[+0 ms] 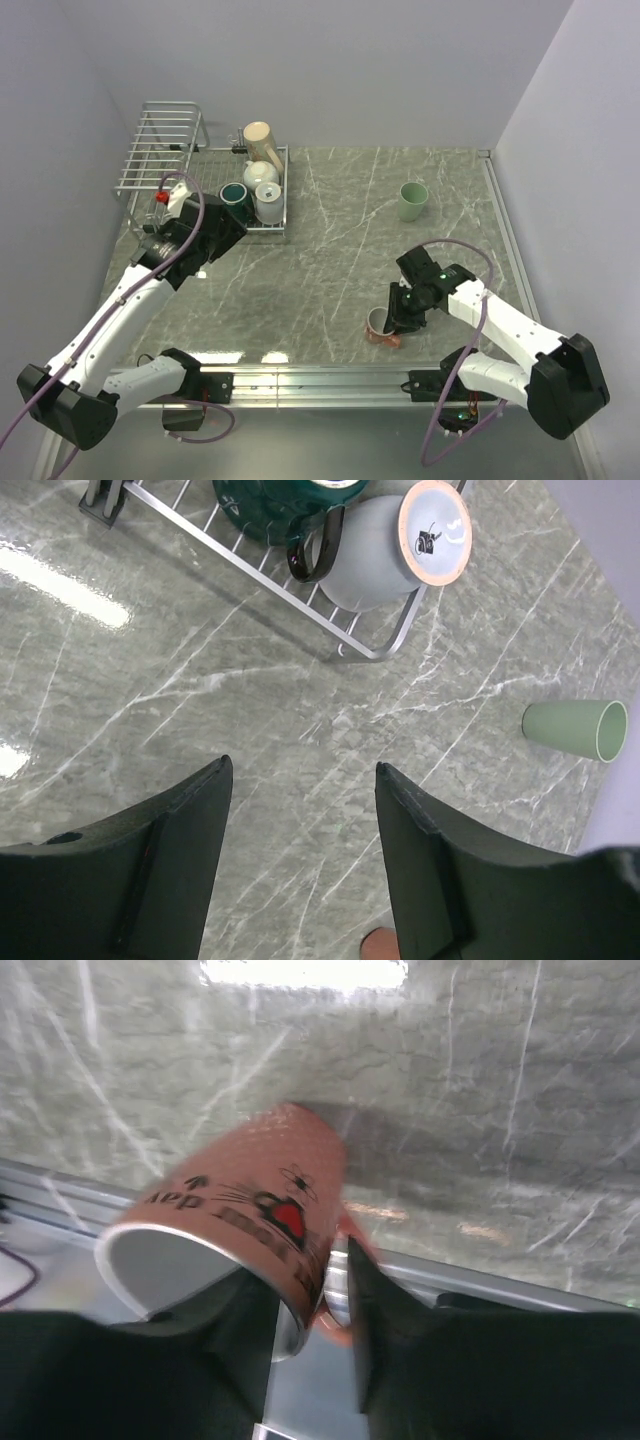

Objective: Load the cups into the dish rack

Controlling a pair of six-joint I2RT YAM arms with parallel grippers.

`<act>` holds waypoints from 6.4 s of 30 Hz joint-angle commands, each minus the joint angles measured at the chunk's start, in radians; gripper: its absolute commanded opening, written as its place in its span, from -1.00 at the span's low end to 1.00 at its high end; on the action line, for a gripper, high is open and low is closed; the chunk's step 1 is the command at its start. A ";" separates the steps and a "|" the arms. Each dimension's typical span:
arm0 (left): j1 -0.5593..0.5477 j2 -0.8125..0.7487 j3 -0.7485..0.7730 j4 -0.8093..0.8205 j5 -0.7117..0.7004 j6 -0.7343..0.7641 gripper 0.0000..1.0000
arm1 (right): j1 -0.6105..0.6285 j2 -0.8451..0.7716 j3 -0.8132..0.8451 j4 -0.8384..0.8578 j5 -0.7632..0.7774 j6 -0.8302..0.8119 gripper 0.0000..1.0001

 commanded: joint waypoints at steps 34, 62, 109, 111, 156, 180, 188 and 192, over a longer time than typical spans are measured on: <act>-0.002 -0.003 -0.077 1.061 0.924 -0.010 0.71 | -0.011 0.243 0.541 1.250 -0.817 0.971 -1.00; 0.001 0.067 -0.021 1.256 1.064 -0.138 0.78 | -0.097 0.332 0.562 1.298 -0.827 1.007 -1.00; 0.174 0.930 1.346 -0.318 0.319 0.456 -0.99 | -0.356 0.212 0.459 0.119 -0.455 0.113 0.99; 0.209 0.932 1.307 -0.288 0.293 0.442 -0.99 | -0.353 0.206 0.447 0.112 -0.455 0.101 1.00; 0.410 1.115 1.106 -0.022 0.193 0.665 -0.99 | -0.374 0.338 0.543 -0.003 -0.402 -0.027 0.85; 0.403 1.179 1.059 -0.093 0.358 0.717 0.45 | -0.379 0.353 0.533 0.007 -0.419 -0.031 0.83; 0.401 1.115 1.026 -0.073 0.326 0.680 0.99 | -0.379 0.347 0.522 0.019 -0.430 -0.024 0.83; 0.400 1.083 1.026 -0.079 0.300 0.671 0.99 | -0.379 0.343 0.517 0.022 -0.435 -0.021 0.83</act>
